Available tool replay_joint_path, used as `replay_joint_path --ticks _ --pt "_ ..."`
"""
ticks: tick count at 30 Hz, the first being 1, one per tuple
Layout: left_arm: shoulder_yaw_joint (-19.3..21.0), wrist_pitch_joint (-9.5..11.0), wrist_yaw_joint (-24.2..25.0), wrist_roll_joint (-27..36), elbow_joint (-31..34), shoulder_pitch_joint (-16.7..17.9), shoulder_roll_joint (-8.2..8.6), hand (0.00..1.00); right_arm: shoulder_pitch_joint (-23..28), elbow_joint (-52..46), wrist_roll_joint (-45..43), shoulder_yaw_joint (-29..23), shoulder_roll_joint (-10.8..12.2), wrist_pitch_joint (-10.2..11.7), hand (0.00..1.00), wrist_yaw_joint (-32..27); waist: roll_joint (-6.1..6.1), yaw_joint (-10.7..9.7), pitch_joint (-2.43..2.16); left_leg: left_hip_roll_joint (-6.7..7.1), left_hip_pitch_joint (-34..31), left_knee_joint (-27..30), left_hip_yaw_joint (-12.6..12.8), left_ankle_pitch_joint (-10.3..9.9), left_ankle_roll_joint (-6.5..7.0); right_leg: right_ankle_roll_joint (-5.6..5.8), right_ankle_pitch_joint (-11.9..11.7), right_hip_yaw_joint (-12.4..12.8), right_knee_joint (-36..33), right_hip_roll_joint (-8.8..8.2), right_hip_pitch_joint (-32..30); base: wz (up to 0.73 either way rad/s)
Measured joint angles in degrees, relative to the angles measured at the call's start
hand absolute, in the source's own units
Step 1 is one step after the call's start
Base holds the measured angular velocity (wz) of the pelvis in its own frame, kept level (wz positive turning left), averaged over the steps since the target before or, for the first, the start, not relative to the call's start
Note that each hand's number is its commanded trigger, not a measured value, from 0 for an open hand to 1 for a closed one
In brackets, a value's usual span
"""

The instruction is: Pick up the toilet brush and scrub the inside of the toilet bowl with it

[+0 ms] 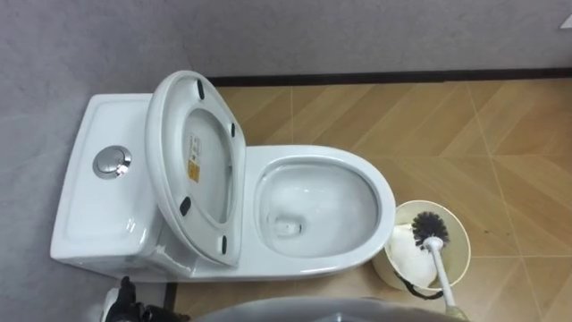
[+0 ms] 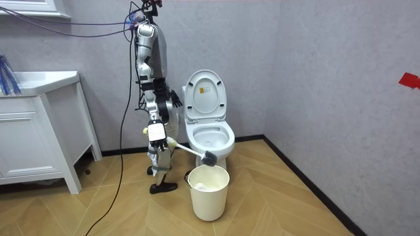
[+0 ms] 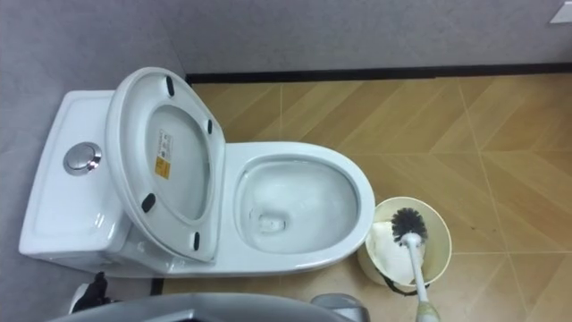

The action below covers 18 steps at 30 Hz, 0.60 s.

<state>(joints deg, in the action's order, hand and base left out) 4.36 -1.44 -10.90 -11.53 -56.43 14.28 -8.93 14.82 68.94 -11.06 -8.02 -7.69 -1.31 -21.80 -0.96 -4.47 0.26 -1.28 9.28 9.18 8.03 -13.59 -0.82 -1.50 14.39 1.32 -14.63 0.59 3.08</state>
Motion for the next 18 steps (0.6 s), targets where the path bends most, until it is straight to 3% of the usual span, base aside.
replay_joint_path --ticks 18 --pt "0.0 -1.0 0.1 -0.5 -1.0 0.8 0.00 0.00 -0.2 -0.1 0.0 -0.1 0.3 -0.1 0.00 0.3 0.89 0.0 -0.06 -0.08 0.0 0.0 0.0 0.0 0.00 -0.05 -0.3 -0.1 1.0 0.06 0.4 0.00"
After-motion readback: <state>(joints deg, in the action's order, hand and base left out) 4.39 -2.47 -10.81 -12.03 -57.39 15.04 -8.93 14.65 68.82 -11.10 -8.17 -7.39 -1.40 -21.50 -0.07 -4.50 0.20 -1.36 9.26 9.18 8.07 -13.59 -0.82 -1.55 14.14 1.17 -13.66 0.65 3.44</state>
